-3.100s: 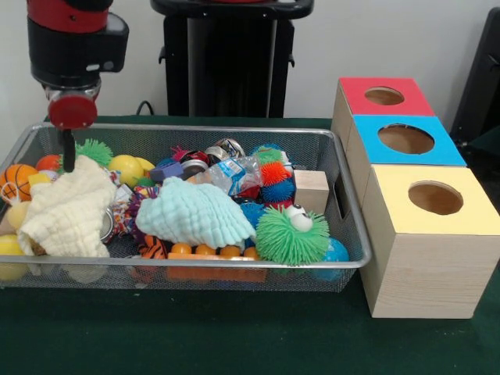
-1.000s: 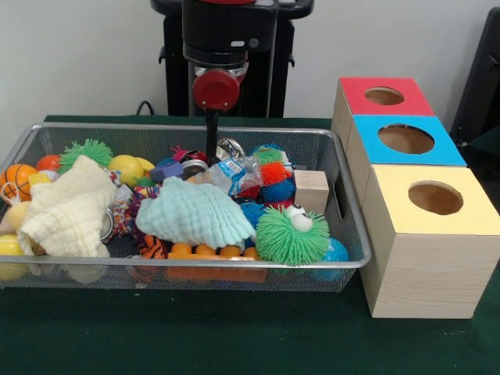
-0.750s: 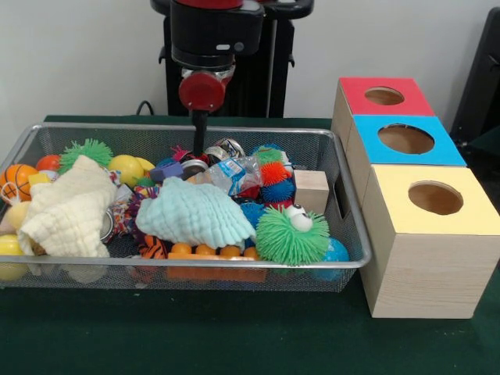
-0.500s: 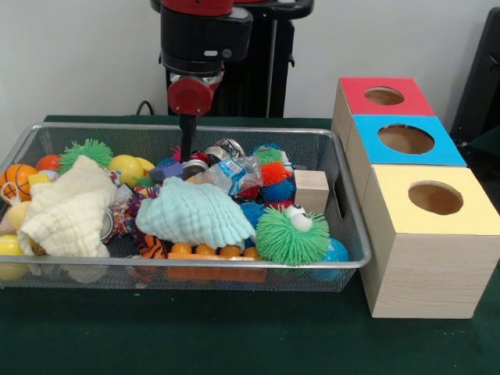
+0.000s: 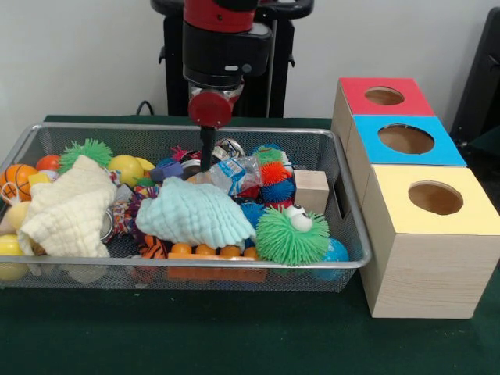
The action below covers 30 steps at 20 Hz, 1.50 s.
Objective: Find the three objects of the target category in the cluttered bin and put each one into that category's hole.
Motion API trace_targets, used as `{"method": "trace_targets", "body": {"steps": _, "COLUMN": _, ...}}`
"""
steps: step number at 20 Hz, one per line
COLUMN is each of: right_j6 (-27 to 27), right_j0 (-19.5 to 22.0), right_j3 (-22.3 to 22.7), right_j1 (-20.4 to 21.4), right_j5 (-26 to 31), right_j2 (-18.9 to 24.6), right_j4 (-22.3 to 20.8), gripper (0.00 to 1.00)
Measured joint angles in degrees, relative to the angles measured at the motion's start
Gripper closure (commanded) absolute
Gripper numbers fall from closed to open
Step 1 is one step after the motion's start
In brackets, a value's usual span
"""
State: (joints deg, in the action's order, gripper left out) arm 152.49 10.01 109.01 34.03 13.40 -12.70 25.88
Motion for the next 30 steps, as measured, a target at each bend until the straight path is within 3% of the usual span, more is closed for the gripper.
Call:
{"method": "trace_targets", "body": {"steps": 15, "right_j6": 0.0, "right_j0": -2.1, "right_j3": 0.0, "right_j1": -1.0, "right_j5": -1.3, "right_j2": 2.9, "right_j4": 5.6, "gripper": 0.00}}
{"method": "trace_targets", "body": {"steps": 30, "right_j6": 0.0, "right_j0": 4.0, "right_j3": 0.1, "right_j1": -3.6, "right_j5": -8.9, "right_j2": 7.1, "right_j4": 5.6, "gripper": 0.00}}
